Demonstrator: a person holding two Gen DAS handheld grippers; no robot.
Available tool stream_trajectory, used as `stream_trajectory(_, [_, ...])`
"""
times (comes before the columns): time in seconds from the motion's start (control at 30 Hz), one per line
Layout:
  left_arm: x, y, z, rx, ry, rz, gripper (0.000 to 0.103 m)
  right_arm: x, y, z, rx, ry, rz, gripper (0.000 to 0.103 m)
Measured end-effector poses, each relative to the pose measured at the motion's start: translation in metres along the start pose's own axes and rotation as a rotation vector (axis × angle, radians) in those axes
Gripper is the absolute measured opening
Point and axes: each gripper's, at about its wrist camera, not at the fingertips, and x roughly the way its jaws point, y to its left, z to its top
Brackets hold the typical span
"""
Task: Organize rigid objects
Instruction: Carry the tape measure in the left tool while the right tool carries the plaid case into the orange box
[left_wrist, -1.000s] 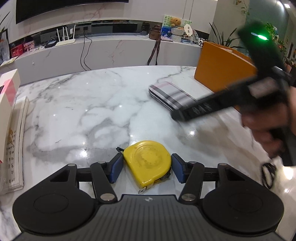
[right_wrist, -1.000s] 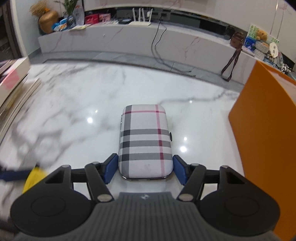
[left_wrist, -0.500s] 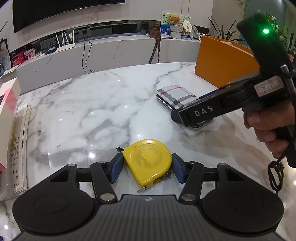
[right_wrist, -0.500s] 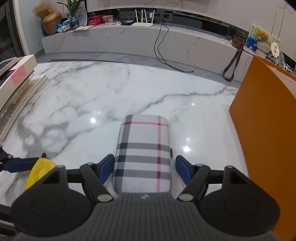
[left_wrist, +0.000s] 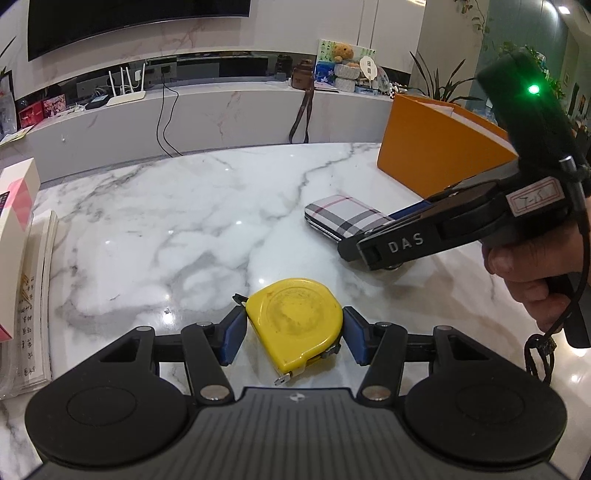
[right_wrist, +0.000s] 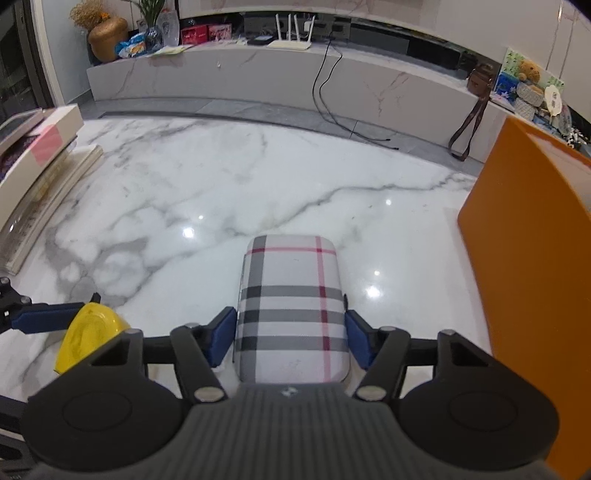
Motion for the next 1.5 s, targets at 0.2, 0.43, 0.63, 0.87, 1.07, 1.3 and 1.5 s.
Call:
stream_trajectory(0.2, [-0.004, -0.004, 0.001, 0.009, -0.007, -0.002, 0.064, -0.011, -0.002, -0.002, -0.002, -0.004, 0.001, 0.064])
stream_trajectory(0.43, [-0.009, -0.009, 0.005, 0.007, -0.023, -0.005, 0.064, -0.037, -0.007, 0.001, 0.009, -0.048, 0.004, 0.064])
stream_trajectory(0.63, [-0.021, -0.026, 0.018, 0.013, -0.058, -0.02, 0.064, -0.077, -0.017, 0.01, 0.041, -0.128, 0.002, 0.064])
stream_trajectory(0.87, [-0.031, -0.054, 0.032, 0.027, -0.095, -0.05, 0.064, -0.133, -0.051, 0.018, 0.153, -0.253, -0.02, 0.064])
stream_trajectory(1.07, [-0.036, -0.074, 0.035, 0.037, -0.093, -0.071, 0.064, -0.17, -0.09, 0.008, 0.229, -0.322, -0.072, 0.064])
stream_trajectory(1.3, [-0.042, -0.111, 0.054, 0.066, -0.112, -0.077, 0.064, -0.194, -0.124, -0.011, 0.276, -0.353, -0.093, 0.064])
stream_trajectory(1.5, [-0.035, -0.162, 0.092, 0.113, -0.135, -0.138, 0.064, -0.21, -0.163, -0.028, 0.32, -0.356, -0.107, 0.064])
